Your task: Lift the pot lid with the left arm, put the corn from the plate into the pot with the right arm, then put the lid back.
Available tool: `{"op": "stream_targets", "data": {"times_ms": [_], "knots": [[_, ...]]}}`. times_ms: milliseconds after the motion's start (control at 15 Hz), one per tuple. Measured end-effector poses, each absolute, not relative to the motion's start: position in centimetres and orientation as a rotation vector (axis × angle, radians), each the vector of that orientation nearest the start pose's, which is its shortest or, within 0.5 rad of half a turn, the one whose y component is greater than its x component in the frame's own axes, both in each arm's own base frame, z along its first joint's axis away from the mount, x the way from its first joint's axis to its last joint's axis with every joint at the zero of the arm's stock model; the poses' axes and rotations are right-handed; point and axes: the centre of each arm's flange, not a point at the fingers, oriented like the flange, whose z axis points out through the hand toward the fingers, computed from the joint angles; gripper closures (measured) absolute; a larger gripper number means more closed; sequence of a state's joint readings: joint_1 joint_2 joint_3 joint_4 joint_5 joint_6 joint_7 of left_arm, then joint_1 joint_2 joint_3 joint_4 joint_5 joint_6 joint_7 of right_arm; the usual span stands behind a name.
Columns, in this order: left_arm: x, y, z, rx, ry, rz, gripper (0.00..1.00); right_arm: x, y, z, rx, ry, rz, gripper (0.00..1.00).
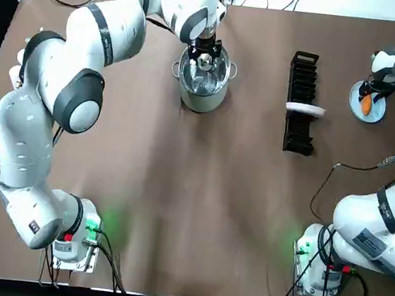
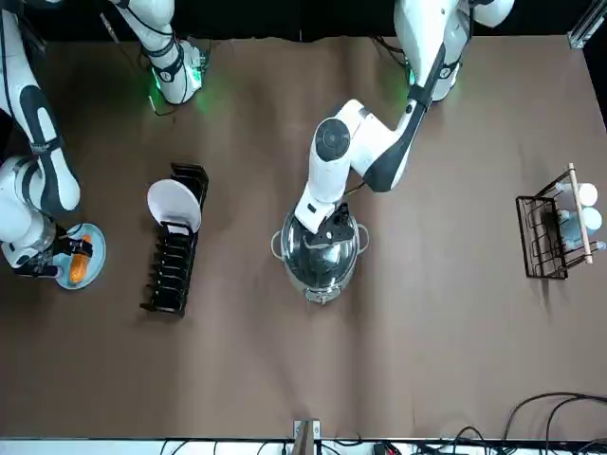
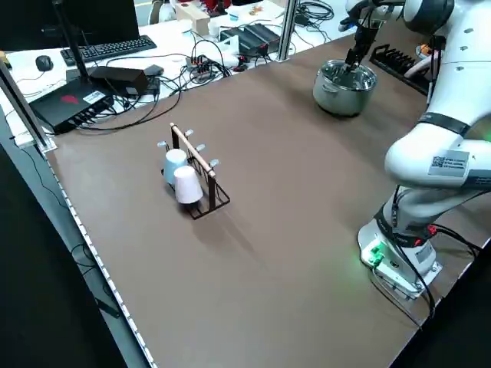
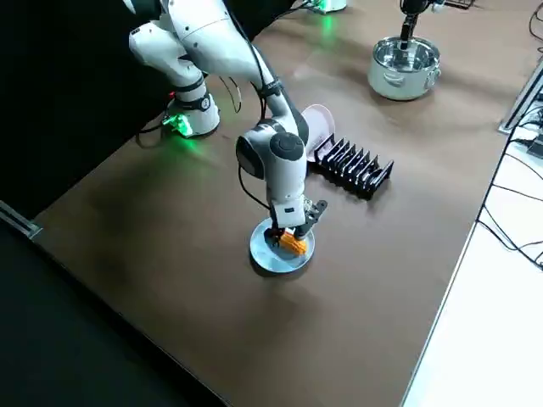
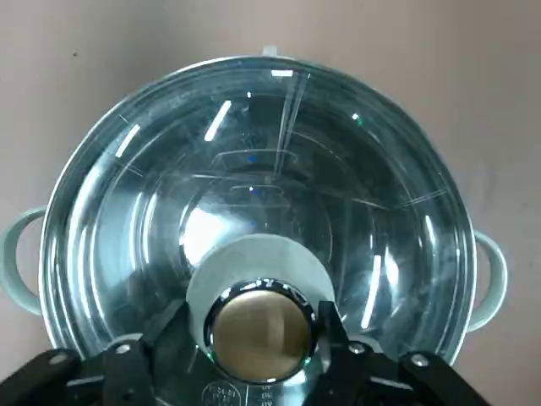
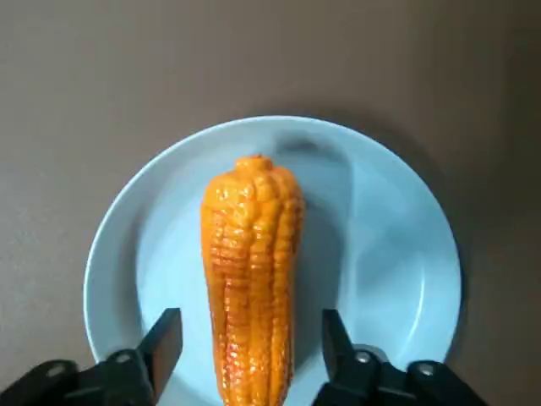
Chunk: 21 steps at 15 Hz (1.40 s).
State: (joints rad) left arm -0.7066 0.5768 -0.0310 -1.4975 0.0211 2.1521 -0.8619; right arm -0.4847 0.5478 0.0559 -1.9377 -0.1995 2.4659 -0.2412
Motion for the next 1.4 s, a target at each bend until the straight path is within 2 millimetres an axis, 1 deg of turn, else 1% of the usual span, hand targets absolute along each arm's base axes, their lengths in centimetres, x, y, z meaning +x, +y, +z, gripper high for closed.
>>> {"op": "stream_targets", "data": {"times_ms": [67,133,267,333,400,467,600,800,933,1000,1067,1267,1333,1400], "knots": [[53.1,-47.7,34.1,-3.19,-0.191,-0.089,0.31,56.4,-25.8,19.7,-3.223,0.06,0.075,0.28],[53.2,-47.6,34.2,-3.187,-0.191,-0.088,0.37,56.5,-25.8,19.7,-3.223,0.06,0.074,0.28],[53.1,-47.7,34.3,-3.189,-0.19,-0.09,0.39,56.5,-25.8,19.8,-3.224,0.058,0.07,0.3],[53.1,-47.9,34.5,-3.192,-0.187,-0.093,0.45,56.6,-25.8,19.8,-3.224,0.057,0.067,0.3],[53.1,-47.9,34.4,-3.191,-0.187,-0.092,0.45,56.6,-25.8,19.8,-3.226,0.055,0.06,0.32],[53.1,-47.9,34.5,-3.191,-0.188,-0.092,0.49,56.6,-25.8,19.7,-3.226,0.055,0.055,0.34],[53.1,-47.9,34.5,-3.191,-0.188,-0.092,0.5,56.7,-25.9,19.6,-3.227,0.054,0.049,0.34],[53.1,-47.9,34.5,-3.191,-0.197,-0.092,0.5,57.0,-26.1,19.8,-3.231,0.057,0.029,0.4],[53.1,-47.9,34.7,-3.191,-0.214,-0.094,0.5,57.1,-26.5,19.8,-3.235,0.064,0.011,0.59],[53.1,-47.8,35.0,-3.189,-0.221,-0.089,0.5,57.1,-26.6,19.8,-3.236,0.066,0.004,0.59],[52.9,-47.4,36.5,-3.172,-0.232,-0.063,0.5,57.1,-26.7,19.9,-3.238,0.063,-0.006,0.63],[53.0,-46.0,41.5,-3.176,-0.261,-0.084,0.5,57.8,-26.2,20.4,-3.239,0.026,-0.024,0.63],[53.2,-45.0,43.0,-3.173,-0.282,-0.087,0.5,58.3,-25.7,20.9,-3.241,0.006,-0.039,0.63],[53.8,-43.5,44.5,-3.168,-0.315,-0.093,0.5,58.8,-24.9,21.7,-3.241,-0.018,-0.029,0.63]]}}
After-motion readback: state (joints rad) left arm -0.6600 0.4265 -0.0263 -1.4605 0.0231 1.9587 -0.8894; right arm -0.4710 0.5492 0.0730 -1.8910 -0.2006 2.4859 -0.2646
